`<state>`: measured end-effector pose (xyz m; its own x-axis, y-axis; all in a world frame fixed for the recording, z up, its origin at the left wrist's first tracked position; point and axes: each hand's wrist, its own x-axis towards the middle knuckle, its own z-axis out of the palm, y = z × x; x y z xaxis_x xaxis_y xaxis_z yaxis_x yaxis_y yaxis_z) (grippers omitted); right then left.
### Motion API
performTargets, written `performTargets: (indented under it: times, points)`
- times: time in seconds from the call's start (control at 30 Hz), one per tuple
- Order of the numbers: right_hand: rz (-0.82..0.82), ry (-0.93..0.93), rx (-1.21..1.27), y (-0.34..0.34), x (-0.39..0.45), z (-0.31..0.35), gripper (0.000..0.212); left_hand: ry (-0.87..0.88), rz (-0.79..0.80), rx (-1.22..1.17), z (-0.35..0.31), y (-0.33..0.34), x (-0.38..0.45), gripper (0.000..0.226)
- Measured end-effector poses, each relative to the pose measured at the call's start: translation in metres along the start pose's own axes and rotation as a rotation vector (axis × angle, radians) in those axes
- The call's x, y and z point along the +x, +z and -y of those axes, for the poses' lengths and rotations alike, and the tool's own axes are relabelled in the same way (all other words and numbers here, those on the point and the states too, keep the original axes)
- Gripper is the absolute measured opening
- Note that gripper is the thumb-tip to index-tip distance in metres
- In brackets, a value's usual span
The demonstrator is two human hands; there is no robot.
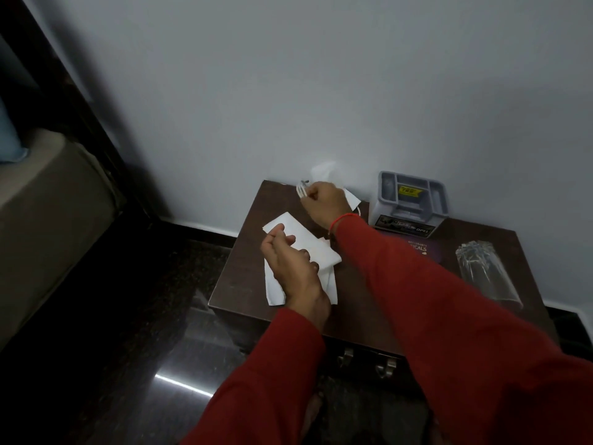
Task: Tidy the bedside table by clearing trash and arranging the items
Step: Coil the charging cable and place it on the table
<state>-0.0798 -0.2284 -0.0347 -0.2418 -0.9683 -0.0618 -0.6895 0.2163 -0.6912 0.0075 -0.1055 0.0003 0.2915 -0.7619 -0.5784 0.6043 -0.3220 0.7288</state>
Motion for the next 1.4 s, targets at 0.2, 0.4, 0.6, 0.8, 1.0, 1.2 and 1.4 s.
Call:
performTargets:
  times: [0.2,0.4,0.6,0.8,1.0,1.2,1.4]
  points:
    - [-0.027,0.119,0.576,-0.068,-0.014,0.019,0.011,-0.058,0.059,-0.013,-0.002,0.001,-0.011,0.017]
    - [-0.041,0.118,1.005,-0.124,-0.027,0.034,0.009,-0.042,0.13,-0.001,-0.001,0.003,-0.02,0.014]
    - [0.008,0.108,1.177,-0.157,-0.043,0.042,0.017,-0.02,0.165,0.032,0.002,0.005,-0.026,0.022]
    - [-0.067,-0.046,1.014,-0.192,-0.091,0.043,0.018,0.441,0.124,0.16,0.009,0.008,-0.025,0.012]
    - [-0.193,-0.137,0.793,-0.21,-0.186,0.003,0.026,0.937,0.315,0.578,0.018,0.008,-0.046,0.052]
    - [-0.291,-0.087,0.712,-0.182,-0.22,-0.043,0.03,0.643,0.864,0.566,0.045,0.011,-0.053,0.023]
    - [-0.395,-0.037,0.591,-0.181,-0.217,-0.068,0.031,0.611,0.799,0.566,0.054,0.019,-0.067,0.026]
